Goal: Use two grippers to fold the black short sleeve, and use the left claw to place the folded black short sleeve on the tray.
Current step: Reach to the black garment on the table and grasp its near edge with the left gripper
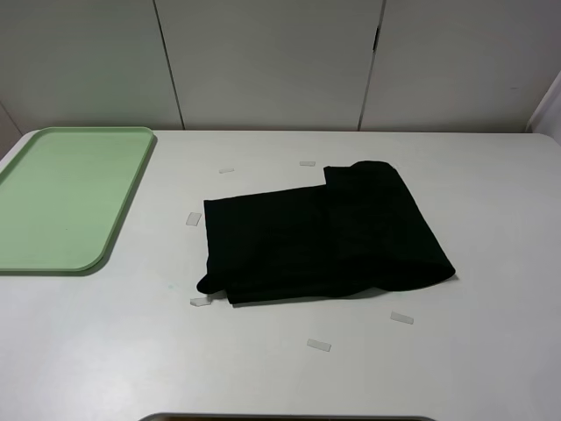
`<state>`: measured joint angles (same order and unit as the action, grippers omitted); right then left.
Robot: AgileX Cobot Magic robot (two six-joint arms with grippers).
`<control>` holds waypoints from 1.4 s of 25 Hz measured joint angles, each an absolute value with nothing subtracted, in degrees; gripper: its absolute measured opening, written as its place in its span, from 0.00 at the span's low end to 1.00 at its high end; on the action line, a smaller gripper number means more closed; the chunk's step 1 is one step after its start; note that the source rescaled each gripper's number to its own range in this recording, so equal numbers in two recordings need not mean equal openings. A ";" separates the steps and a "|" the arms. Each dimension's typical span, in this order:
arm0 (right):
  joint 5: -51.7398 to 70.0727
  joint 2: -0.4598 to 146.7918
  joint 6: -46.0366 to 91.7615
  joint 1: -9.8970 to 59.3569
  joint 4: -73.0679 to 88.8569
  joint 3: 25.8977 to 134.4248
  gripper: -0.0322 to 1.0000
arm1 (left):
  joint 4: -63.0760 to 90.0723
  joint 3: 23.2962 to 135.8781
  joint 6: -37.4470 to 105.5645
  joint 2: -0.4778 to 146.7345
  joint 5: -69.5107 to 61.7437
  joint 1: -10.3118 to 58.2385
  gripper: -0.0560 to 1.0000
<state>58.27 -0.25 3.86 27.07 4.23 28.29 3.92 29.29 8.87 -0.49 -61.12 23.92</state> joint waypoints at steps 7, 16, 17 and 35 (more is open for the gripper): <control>58.27 -0.25 3.86 17.52 4.41 28.29 1.00 | 3.92 29.29 8.87 -0.49 -61.12 23.92 1.00; 58.27 -0.25 3.86 4.74 4.40 28.29 1.00 | 3.92 29.29 8.87 -0.49 -61.12 23.92 1.00; 58.27 -0.25 3.86 4.34 4.40 28.29 1.00 | 3.92 29.29 8.87 -0.49 -61.12 23.92 1.00; 58.27 -0.25 3.82 3.93 4.45 28.29 1.00 | 3.87 29.29 8.87 -0.49 -61.12 23.92 1.00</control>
